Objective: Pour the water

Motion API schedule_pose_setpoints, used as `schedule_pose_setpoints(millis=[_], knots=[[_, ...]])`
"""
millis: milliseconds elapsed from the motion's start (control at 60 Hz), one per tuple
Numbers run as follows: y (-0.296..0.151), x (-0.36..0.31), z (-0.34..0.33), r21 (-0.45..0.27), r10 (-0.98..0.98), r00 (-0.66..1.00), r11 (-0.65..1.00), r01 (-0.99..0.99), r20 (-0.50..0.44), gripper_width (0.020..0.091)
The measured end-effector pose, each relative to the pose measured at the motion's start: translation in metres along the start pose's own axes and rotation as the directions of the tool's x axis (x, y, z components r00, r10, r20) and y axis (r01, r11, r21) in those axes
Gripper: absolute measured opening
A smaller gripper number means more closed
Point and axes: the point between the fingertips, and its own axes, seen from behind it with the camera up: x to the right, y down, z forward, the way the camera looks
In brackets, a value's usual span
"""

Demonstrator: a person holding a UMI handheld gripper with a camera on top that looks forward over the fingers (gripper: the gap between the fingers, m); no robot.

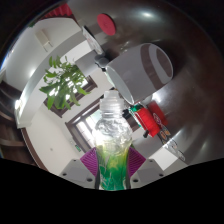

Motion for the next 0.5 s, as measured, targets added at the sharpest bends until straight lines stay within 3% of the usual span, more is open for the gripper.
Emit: schedule_pose_setpoints(millis=[300,417,500], knots=[[0.000,0.013,-0.002,-0.023,-0.063,0.996,0.998,0.061,-0.058,0.0346],[0.021,0.011,-0.009,-0.101,-0.323,0.942,0.944,0.315,-0.085,0.0364],[0.035,-0.013,-0.013,-0.139,-0.584,0.812,0.804,0.578,-0.007,0.0365]])
